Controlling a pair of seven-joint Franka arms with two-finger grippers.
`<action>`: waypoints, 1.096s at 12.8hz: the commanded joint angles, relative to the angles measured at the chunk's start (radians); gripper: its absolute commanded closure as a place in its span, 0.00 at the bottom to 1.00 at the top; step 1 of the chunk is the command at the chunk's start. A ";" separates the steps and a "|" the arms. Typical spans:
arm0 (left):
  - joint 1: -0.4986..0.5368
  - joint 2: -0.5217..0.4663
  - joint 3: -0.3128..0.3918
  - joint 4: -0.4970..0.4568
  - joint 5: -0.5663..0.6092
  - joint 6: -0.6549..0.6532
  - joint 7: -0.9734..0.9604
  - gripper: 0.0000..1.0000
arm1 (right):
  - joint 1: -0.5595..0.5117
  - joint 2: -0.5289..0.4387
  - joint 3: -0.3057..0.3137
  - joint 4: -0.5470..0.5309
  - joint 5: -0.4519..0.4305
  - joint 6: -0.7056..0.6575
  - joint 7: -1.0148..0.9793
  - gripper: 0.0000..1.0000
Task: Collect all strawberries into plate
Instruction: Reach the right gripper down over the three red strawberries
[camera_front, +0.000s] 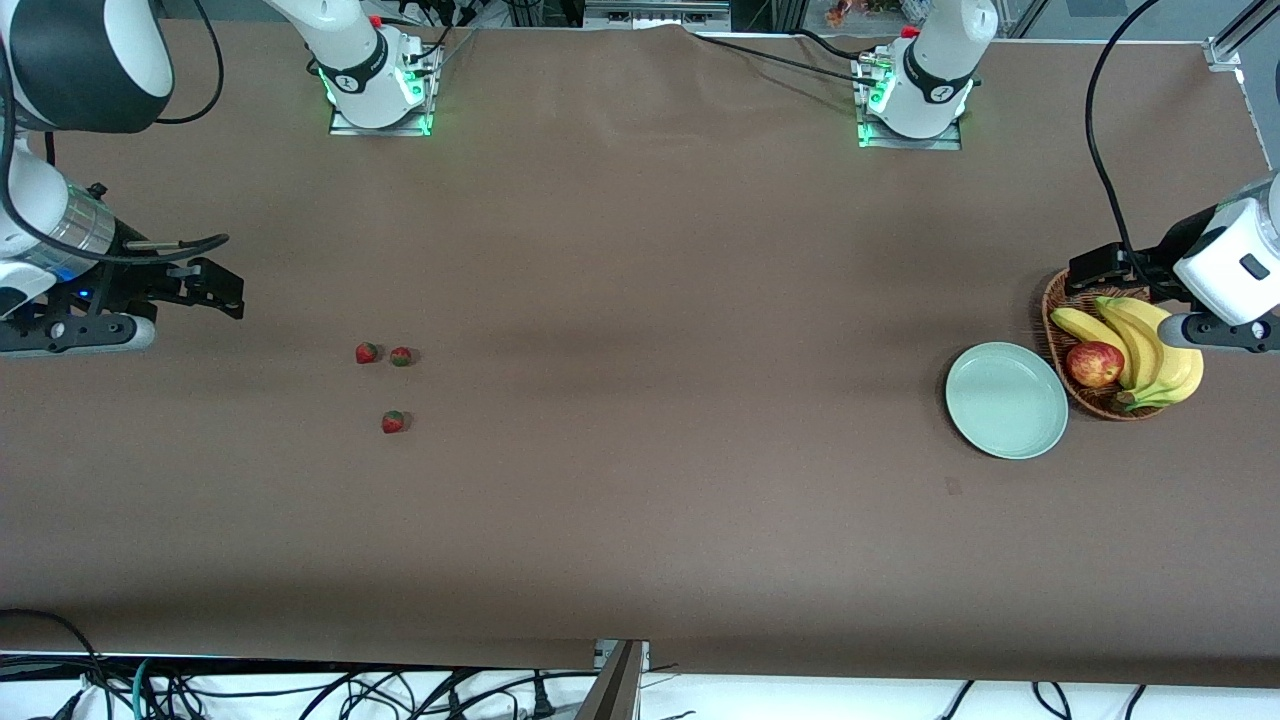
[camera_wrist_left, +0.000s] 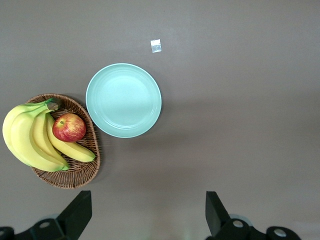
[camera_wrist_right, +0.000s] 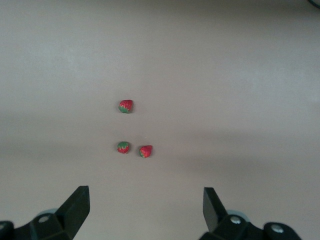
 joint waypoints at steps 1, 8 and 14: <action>0.002 0.013 0.001 0.030 -0.002 -0.014 0.002 0.00 | 0.001 0.085 0.021 0.009 0.020 0.032 0.008 0.00; 0.000 0.015 0.001 0.031 -0.005 -0.014 0.000 0.00 | 0.044 0.314 0.020 -0.002 -0.035 0.081 -0.066 0.00; 0.008 0.018 0.004 0.031 -0.006 -0.014 0.002 0.00 | 0.049 0.314 0.020 -0.252 -0.034 0.292 -0.072 0.00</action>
